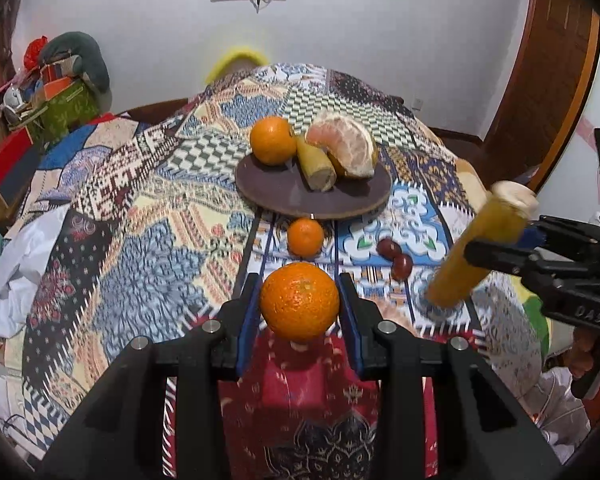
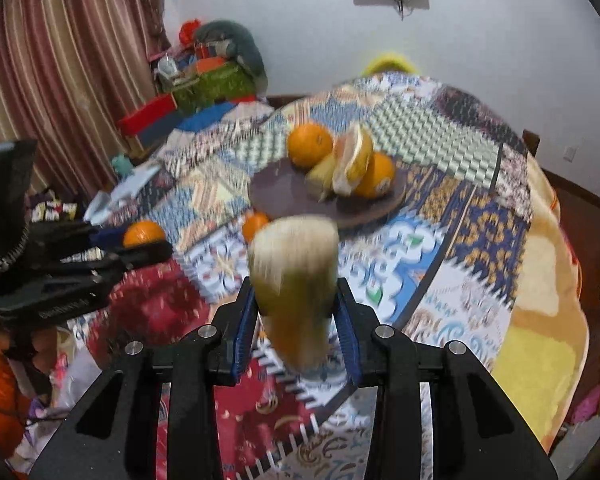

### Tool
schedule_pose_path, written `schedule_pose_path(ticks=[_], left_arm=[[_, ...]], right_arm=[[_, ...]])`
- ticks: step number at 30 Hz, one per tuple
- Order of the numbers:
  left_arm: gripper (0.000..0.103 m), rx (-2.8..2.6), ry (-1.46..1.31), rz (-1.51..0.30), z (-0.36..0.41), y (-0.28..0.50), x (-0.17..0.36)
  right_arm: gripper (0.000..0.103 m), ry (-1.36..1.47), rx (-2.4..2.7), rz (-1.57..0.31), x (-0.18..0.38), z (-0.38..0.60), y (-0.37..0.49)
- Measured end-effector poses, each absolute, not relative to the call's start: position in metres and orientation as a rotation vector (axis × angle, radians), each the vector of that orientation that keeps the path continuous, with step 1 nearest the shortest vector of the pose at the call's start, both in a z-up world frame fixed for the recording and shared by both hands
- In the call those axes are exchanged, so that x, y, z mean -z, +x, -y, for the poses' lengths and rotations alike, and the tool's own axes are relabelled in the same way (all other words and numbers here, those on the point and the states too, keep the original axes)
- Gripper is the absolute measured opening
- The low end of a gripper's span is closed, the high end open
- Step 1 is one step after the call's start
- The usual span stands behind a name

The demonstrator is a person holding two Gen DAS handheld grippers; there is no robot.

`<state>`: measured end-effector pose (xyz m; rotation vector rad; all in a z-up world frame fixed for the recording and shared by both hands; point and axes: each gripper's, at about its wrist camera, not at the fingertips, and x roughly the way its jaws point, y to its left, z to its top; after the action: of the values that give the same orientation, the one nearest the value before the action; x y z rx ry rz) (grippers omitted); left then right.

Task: Organize fruits
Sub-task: 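Lift and carry the tangerine and corn cob toward the dark plate with both grippers, then lower the corn cob and tangerine onto the plate and open both grippers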

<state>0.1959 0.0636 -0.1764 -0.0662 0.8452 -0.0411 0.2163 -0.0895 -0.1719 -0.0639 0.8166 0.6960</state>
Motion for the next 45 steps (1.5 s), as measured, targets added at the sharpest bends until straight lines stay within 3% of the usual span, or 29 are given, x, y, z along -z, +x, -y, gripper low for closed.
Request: schedule_pose_path(ticks=[15, 45], left_arm=[[0.037, 0.037, -0.059, -0.763, -0.069, 0.237, 0.152], [0.037, 0.064, -0.118, -0.846, -0.098, 0.336, 0.201]], right_arm=[[0.034, -0.044, -0.697, -0.72, 0.145, 0.075, 0.257], [0.035, -0.095, -0.744, -0.794, 0.185, 0.023, 0.328]])
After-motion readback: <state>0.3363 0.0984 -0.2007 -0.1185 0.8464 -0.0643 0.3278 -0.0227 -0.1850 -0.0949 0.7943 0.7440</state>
